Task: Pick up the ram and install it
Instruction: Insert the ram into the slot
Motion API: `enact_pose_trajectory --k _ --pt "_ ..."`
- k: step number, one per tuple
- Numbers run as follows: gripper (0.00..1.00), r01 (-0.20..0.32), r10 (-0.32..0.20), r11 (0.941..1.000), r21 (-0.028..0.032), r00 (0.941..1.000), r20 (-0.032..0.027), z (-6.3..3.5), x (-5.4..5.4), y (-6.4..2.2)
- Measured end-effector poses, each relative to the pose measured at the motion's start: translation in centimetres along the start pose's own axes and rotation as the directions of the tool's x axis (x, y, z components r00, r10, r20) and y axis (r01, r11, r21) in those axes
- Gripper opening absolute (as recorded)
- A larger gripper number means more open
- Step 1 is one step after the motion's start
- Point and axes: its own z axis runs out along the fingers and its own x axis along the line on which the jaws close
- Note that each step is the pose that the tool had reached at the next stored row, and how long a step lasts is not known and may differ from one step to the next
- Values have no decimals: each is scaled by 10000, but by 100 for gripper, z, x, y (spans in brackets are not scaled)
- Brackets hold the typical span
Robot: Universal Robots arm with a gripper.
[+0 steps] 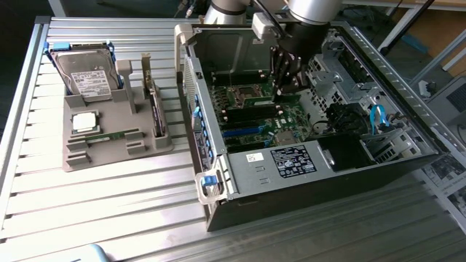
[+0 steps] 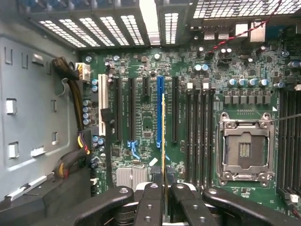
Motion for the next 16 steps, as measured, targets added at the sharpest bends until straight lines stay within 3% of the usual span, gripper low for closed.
enact_pose_trajectory --k 16 --pt "13 -29 29 10000 -3 10000 0 127 -186 23"
